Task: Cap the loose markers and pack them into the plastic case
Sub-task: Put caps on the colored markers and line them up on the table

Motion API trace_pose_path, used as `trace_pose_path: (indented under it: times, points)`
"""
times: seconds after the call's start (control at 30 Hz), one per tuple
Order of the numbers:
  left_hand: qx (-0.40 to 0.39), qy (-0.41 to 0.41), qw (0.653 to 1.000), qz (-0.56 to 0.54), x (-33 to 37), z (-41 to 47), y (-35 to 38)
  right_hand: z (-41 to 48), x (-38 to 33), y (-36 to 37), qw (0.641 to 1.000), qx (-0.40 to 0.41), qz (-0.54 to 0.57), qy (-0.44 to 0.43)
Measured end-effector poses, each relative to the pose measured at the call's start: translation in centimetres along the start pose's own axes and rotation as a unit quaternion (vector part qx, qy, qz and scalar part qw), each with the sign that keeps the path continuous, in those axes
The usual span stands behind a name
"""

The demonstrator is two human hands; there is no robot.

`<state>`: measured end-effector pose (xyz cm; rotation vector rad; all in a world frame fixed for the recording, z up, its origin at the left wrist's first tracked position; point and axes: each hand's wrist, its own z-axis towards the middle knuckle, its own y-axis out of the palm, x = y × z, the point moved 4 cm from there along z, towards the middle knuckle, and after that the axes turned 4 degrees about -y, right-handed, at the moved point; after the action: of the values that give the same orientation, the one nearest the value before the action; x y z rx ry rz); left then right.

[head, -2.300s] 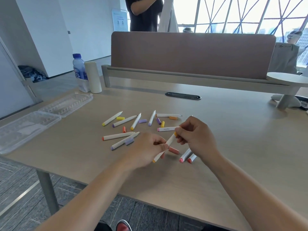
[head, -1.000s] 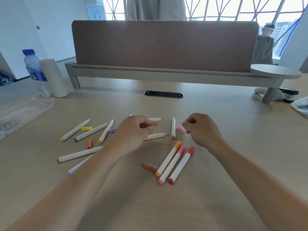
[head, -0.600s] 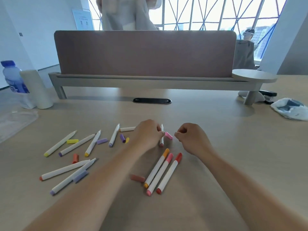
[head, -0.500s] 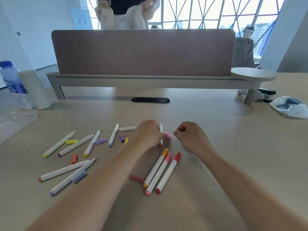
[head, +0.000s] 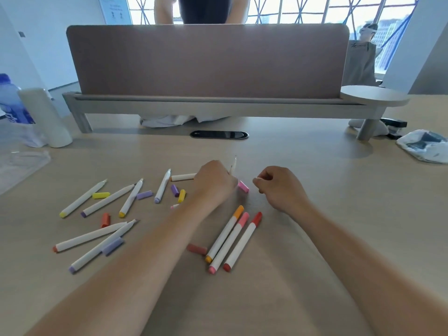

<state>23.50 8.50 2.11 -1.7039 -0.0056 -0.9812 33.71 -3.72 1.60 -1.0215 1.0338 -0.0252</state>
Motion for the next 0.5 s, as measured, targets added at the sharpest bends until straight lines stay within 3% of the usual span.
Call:
trace_pose_path:
  times: [0.13,0.5]
  points:
    - [0.014,0.023,0.99,-0.138,-1.9,-3.1,-3.3,-2.1,-1.7,0.0,0.999,-0.005,0.008,-0.032]
    - [-0.019,0.014,0.973,-0.229,-10.1,-10.1,-7.4,-9.0,-7.4,4.4,0.978,-0.15,-0.027,-0.143]
